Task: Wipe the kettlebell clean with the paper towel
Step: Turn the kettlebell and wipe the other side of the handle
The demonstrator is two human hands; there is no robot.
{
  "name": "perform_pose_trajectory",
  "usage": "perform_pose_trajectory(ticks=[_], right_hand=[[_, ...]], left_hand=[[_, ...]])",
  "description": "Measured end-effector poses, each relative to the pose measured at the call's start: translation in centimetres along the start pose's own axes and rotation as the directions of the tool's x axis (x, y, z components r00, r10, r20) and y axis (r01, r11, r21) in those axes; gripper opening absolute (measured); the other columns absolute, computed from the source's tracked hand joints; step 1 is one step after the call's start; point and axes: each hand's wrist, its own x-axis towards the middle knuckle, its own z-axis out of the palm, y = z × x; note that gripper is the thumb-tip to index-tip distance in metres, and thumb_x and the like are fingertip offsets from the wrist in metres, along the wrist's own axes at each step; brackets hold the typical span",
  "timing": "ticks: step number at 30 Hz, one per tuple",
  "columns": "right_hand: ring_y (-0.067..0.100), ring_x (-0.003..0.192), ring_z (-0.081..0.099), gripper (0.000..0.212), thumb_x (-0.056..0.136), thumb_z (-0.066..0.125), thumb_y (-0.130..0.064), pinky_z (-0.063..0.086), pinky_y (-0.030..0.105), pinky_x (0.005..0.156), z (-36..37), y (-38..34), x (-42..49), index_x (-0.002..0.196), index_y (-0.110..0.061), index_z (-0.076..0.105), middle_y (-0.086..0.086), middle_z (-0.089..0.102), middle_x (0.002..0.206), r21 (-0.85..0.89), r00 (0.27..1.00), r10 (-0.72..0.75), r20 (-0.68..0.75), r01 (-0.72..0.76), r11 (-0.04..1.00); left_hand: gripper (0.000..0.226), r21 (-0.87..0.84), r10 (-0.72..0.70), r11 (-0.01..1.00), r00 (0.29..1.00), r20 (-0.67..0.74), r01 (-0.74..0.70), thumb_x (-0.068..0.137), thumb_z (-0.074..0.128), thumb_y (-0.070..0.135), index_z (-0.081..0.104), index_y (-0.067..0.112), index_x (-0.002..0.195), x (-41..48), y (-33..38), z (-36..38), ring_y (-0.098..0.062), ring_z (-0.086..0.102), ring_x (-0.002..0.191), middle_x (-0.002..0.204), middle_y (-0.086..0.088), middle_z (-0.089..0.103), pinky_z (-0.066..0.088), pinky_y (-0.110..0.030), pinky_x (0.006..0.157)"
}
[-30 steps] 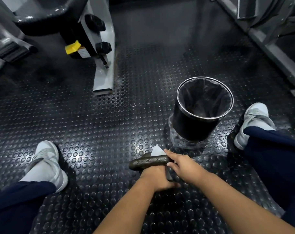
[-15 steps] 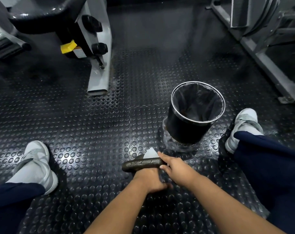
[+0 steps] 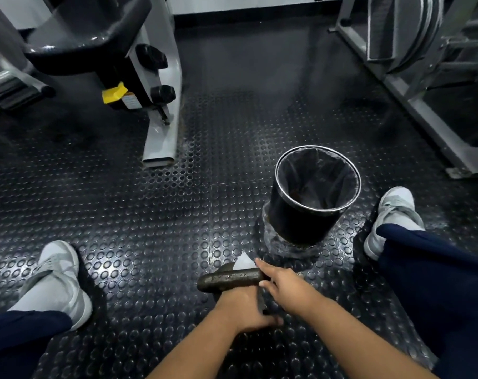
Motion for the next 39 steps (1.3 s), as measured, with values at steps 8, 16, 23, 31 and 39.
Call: perform_pose_trajectory(ticks=[8,16,23,31,39], right_hand=[[0.003,0.15,0.033,0.06,0.107,0.055,-0.022,0.015,0.007,0.115,0.4,0.4,0.3,0.162,-0.03,0.031,-0.01,0.038,0.164,0.0,1.0,-0.02,-0.015,0.02,1.0],[0.004,0.149,0.036,0.06,0.107,0.055,-0.022,0.017,0.009,0.115,0.4,0.0,0.2,0.162,-0.031,0.032,-0.01,0.039,0.163,0.014,1.0,-0.013,-0.017,0.013,1.0],[0.008,0.146,0.042,0.06,0.107,0.055,-0.024,0.028,0.025,0.123,0.5,-0.1,-0.5,0.162,-0.03,0.031,-0.01,0.04,0.163,0.007,1.0,0.006,0.008,-0.006,1.0],[0.014,0.149,0.04,0.06,0.108,0.052,-0.024,0.024,0.02,0.119,0.0,-0.3,0.1,0.164,-0.026,0.028,-0.007,0.035,0.166,-0.077,1.0,-0.007,0.003,0.008,0.997],[0.014,0.151,0.038,0.06,0.109,0.052,-0.027,0.026,0.026,0.121,0.1,-0.3,0.2,0.164,-0.027,0.028,-0.008,0.036,0.166,-0.086,1.0,0.014,0.024,-0.012,0.996]], left_hand=[[0.077,-0.11,-0.046,0.993,0.998,0.035,0.05,0.069,0.072,0.083,0.063,0.027,0.121,-1.0,0.2,-0.5,-0.02,0.064,0.119,0.123,0.004,0.07,0.049,-0.038,0.105],[0.075,0.117,-0.017,0.993,0.995,0.093,0.006,0.078,0.065,0.08,0.06,0.026,0.129,-0.3,0.6,-1.0,-0.026,0.063,0.121,0.127,-0.002,0.069,0.05,-0.043,0.103],[0.088,0.016,-0.089,0.996,0.995,0.039,0.088,0.068,0.065,0.09,0.059,0.02,0.121,-1.5,0.4,-0.2,-0.025,0.062,0.119,0.124,0.0,0.068,0.044,-0.047,0.107],[0.097,0.062,-0.108,0.993,0.992,0.064,0.104,0.065,0.061,0.093,0.058,0.026,0.136,0.2,1.2,-0.3,-0.027,0.061,0.126,0.131,0.0,0.068,0.046,-0.049,0.11],[0.101,0.062,-0.167,0.985,0.982,0.084,0.162,0.064,0.056,0.097,0.057,0.023,0.133,-0.5,1.4,0.1,-0.028,0.06,0.125,0.129,-0.001,0.067,0.044,-0.052,0.109]])
